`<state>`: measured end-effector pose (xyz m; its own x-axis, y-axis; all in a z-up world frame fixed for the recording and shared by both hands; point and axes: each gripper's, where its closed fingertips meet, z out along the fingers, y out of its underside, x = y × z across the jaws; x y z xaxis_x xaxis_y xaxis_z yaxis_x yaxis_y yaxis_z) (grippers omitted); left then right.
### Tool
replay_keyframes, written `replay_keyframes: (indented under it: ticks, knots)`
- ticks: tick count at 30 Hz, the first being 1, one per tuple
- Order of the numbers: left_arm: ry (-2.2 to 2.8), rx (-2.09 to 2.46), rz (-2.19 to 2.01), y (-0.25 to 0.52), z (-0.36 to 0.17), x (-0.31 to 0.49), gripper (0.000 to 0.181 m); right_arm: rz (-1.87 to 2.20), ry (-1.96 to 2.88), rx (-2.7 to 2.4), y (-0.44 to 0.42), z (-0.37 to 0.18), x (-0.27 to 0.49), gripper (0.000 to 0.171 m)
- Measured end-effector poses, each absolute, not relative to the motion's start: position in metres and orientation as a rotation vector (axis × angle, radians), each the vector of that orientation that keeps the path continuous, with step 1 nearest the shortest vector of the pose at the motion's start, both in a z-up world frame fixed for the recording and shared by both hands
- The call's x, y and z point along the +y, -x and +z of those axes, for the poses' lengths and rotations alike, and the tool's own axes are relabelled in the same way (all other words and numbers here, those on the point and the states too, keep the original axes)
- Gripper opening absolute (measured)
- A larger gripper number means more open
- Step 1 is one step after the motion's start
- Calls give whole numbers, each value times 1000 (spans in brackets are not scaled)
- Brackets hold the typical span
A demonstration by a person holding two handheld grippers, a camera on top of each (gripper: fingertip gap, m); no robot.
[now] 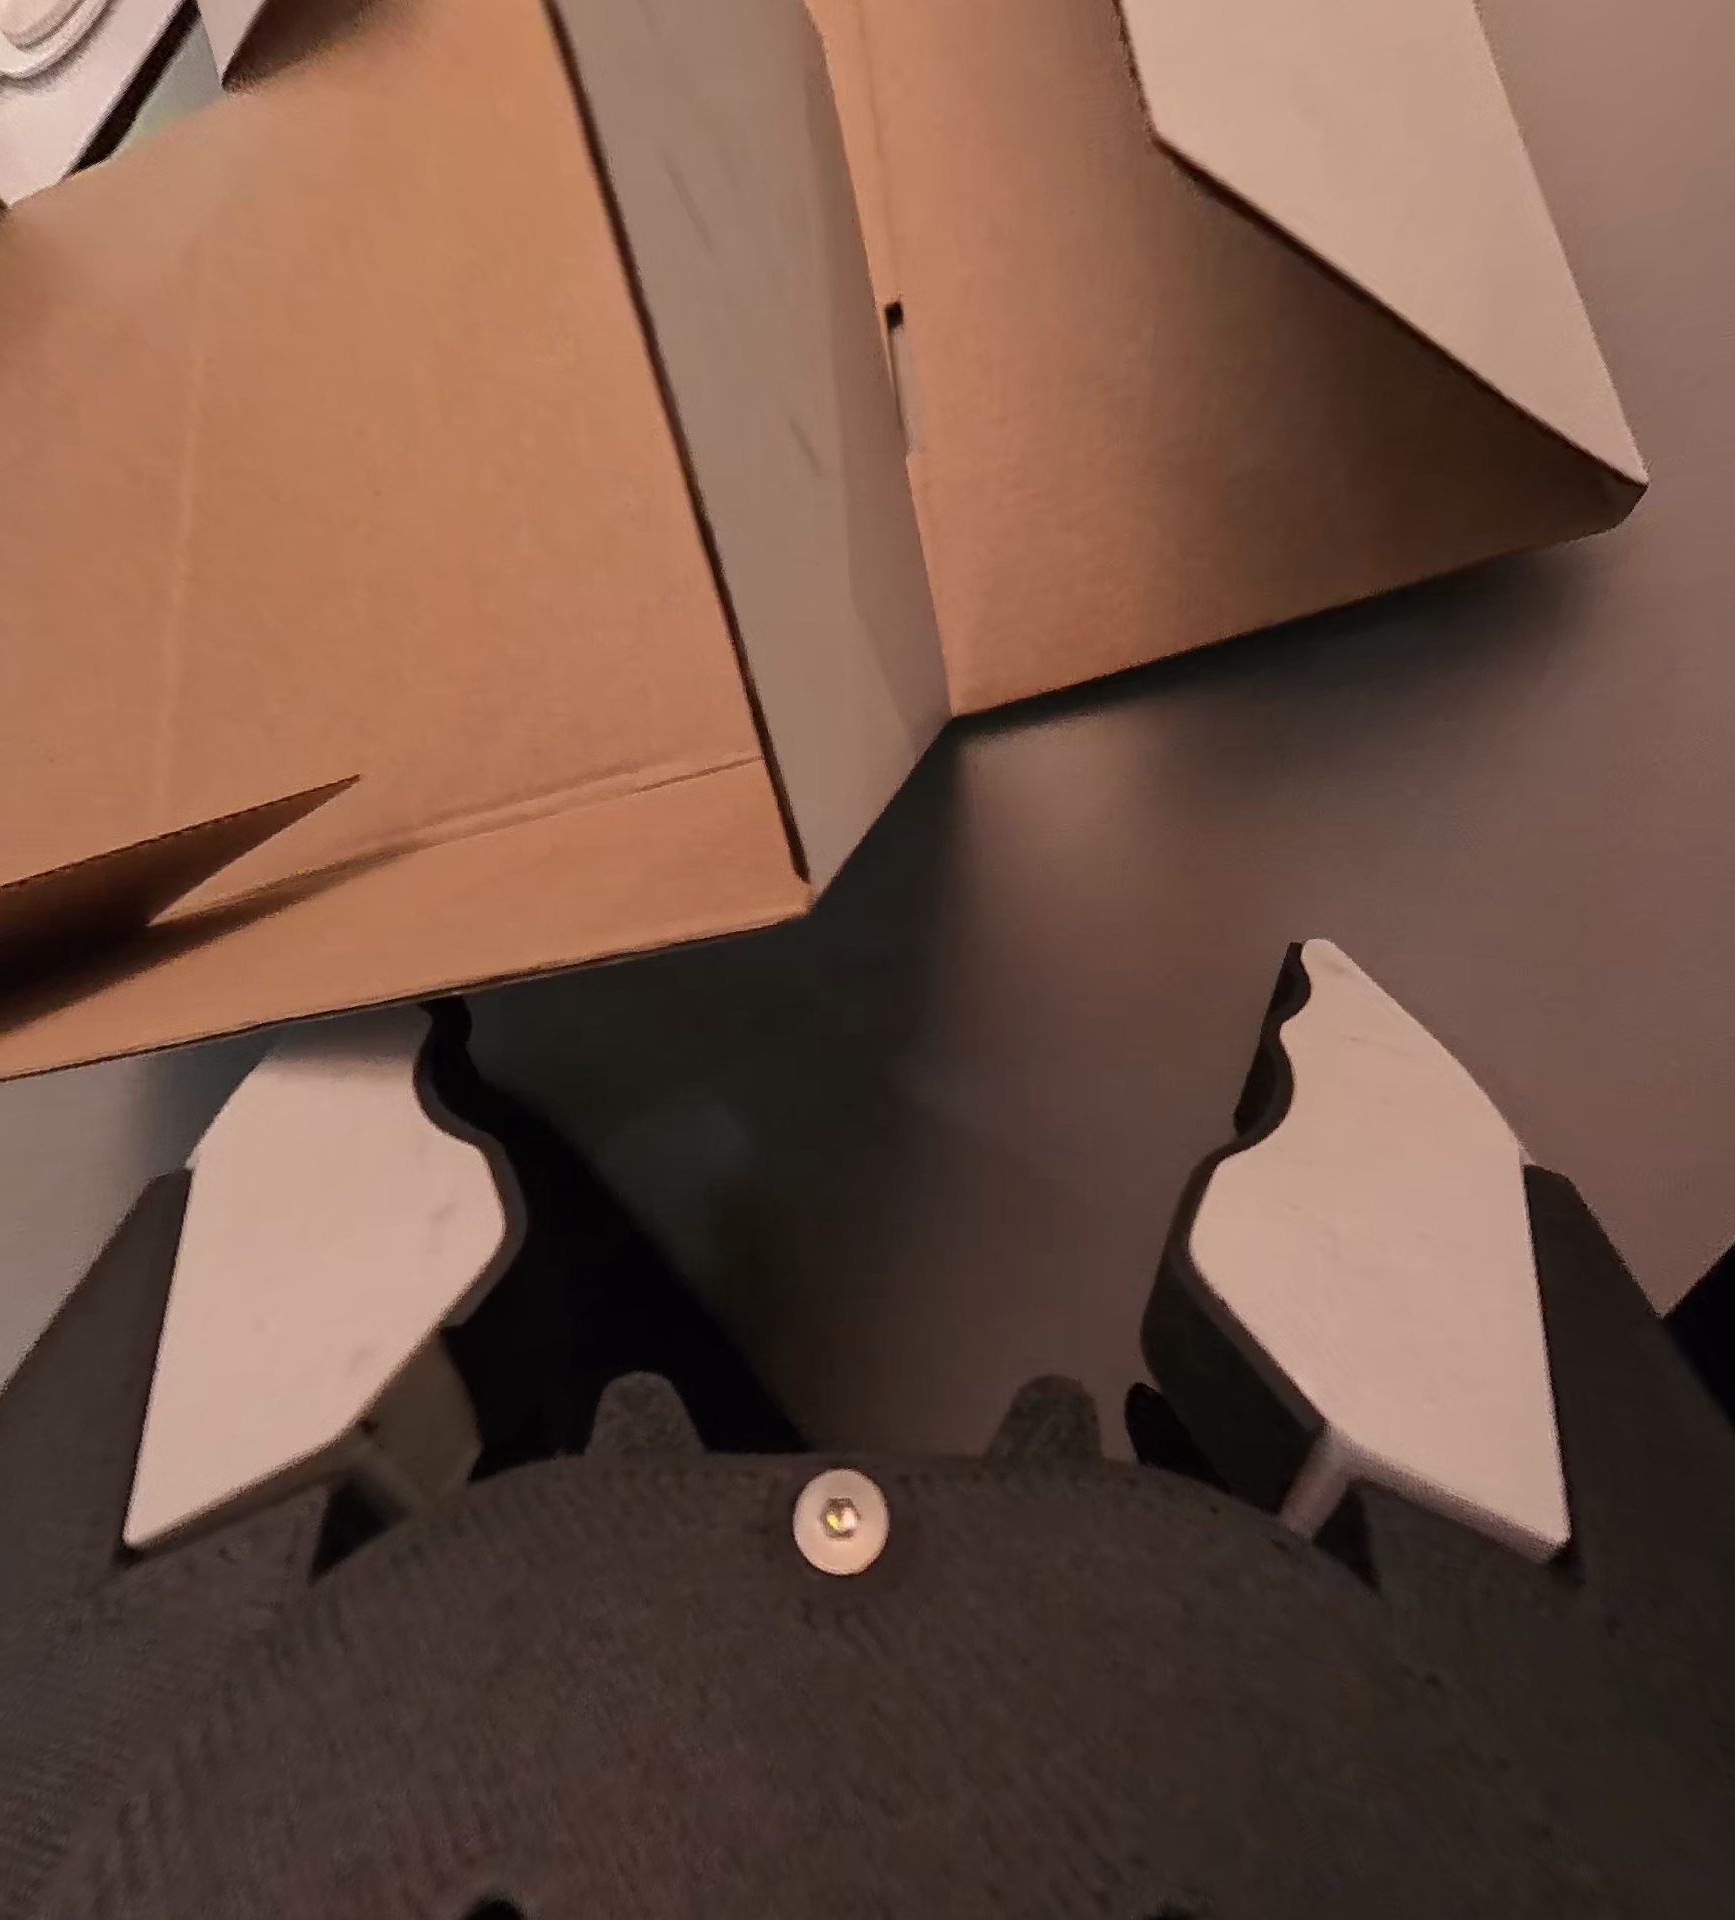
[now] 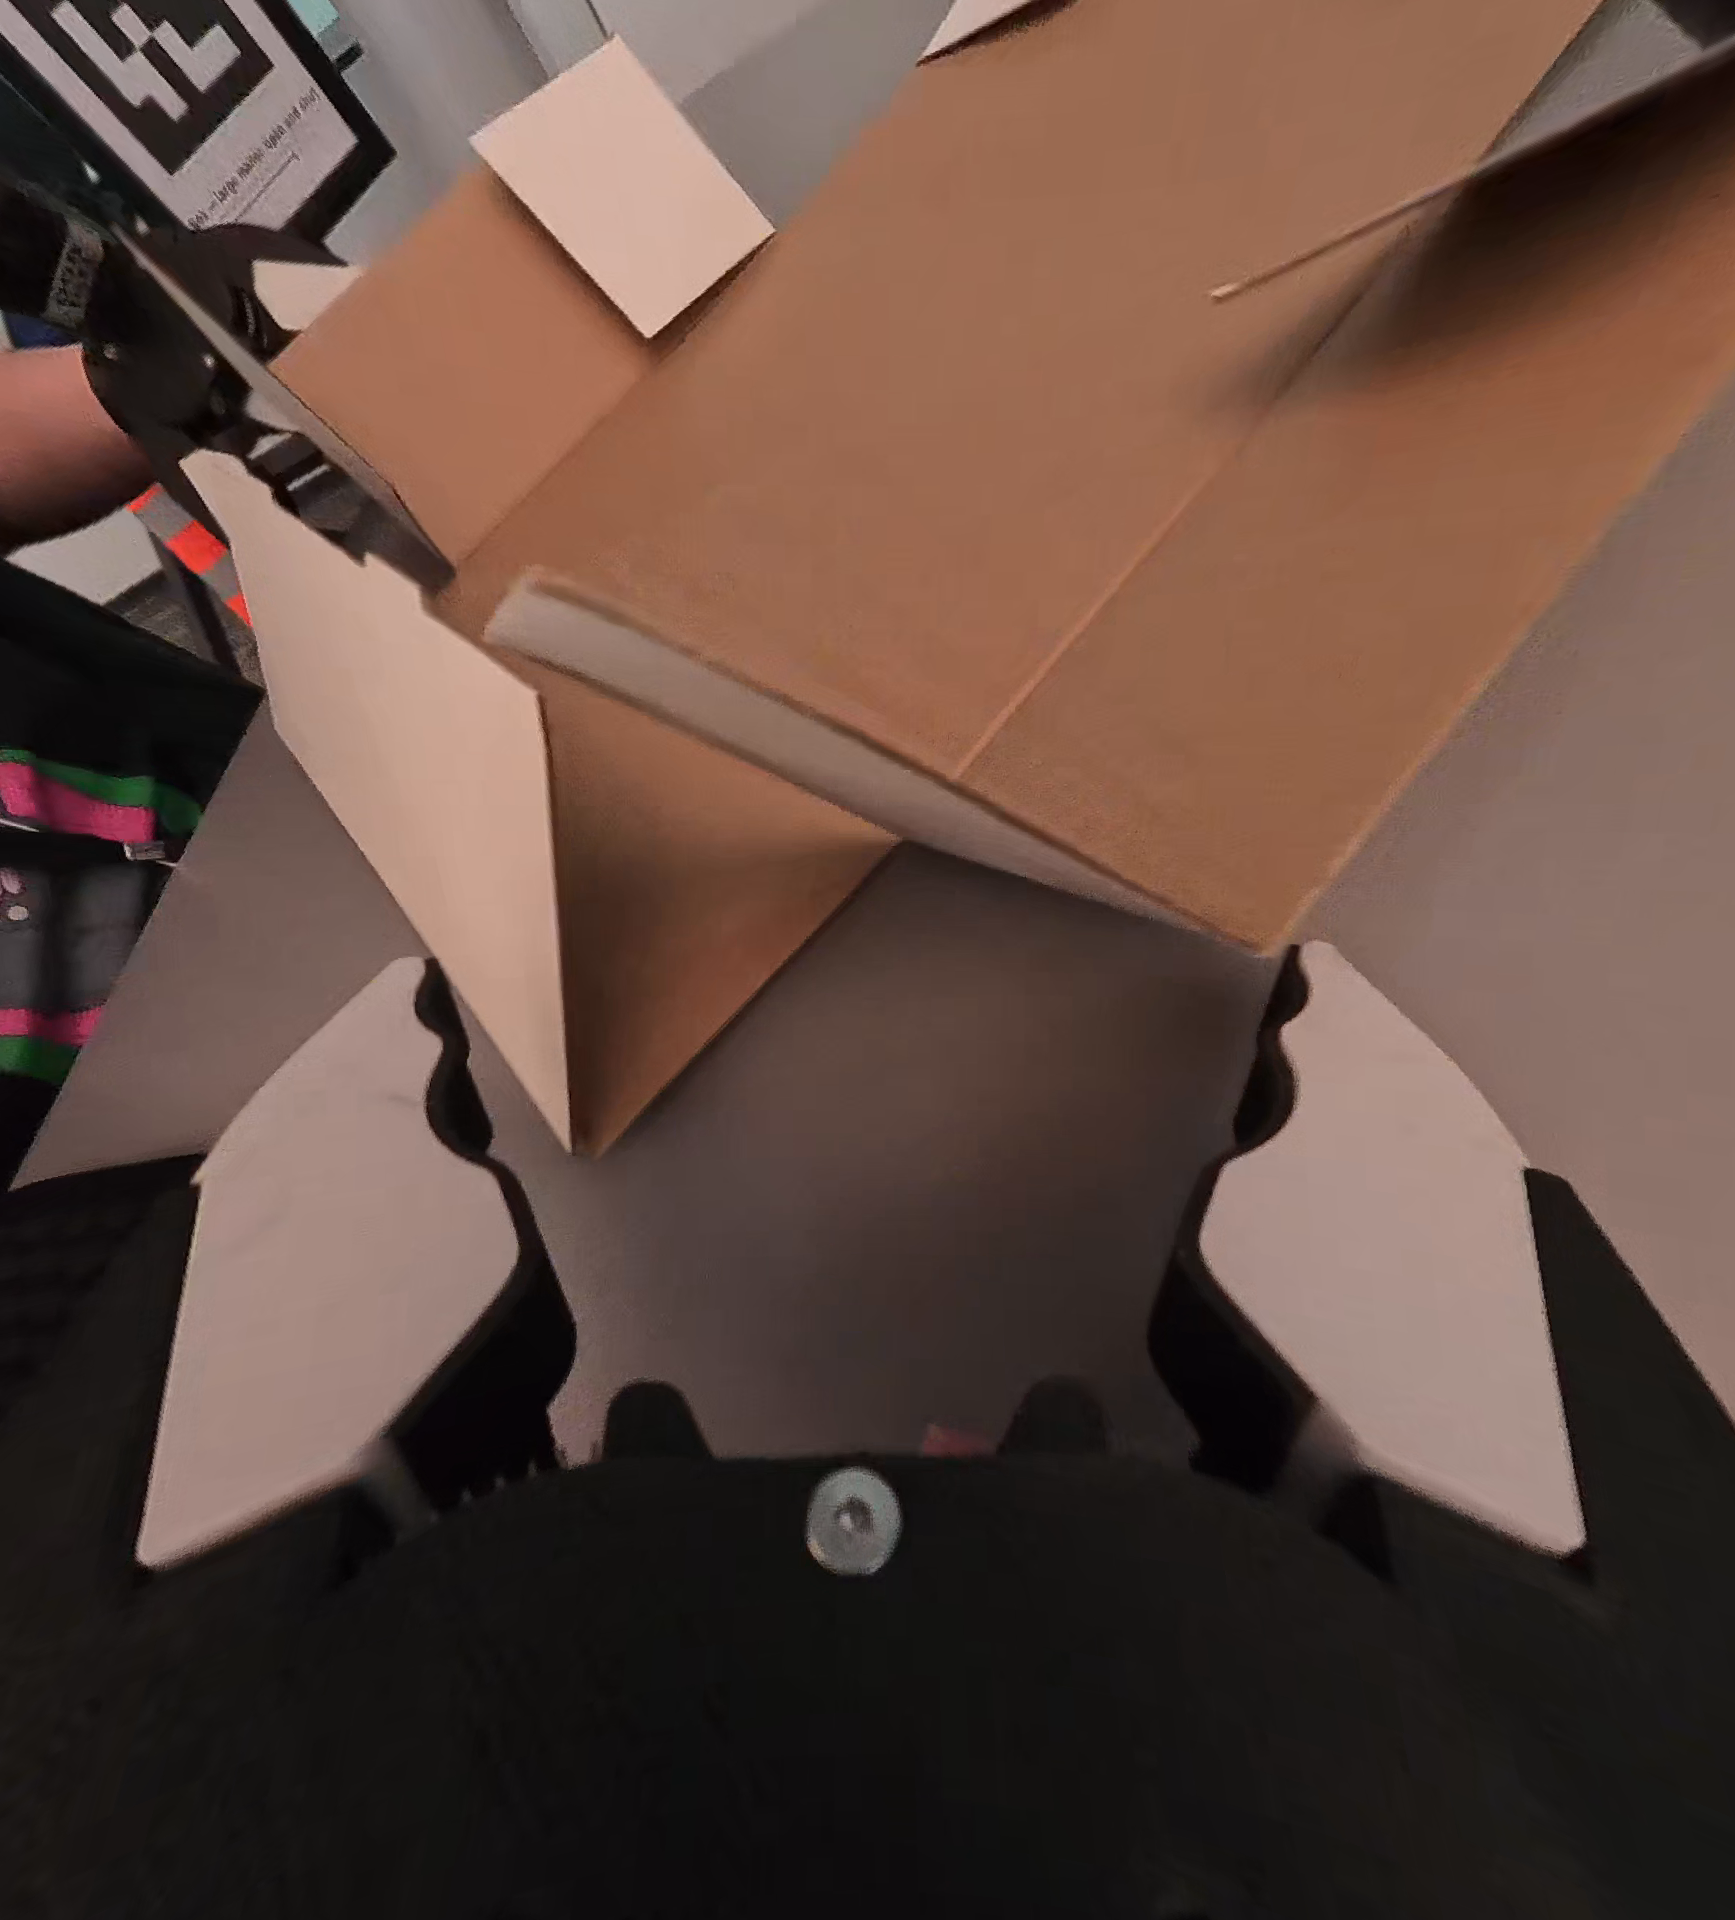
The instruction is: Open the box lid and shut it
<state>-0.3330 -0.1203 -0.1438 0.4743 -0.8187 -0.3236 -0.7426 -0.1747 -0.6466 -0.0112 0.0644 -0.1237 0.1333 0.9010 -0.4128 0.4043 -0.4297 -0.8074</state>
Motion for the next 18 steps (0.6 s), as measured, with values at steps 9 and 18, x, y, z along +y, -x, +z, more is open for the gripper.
replay_keyframes:
  ticks: [9,18]
  knots:
    - [1963,1256,-102,322,-138,-123,141,1427,1621,-1409,45,-86,50,140]
    - [1970,1267,-10,315,-141,-129,145,1124,1447,-1818,79,-105,-6,141]
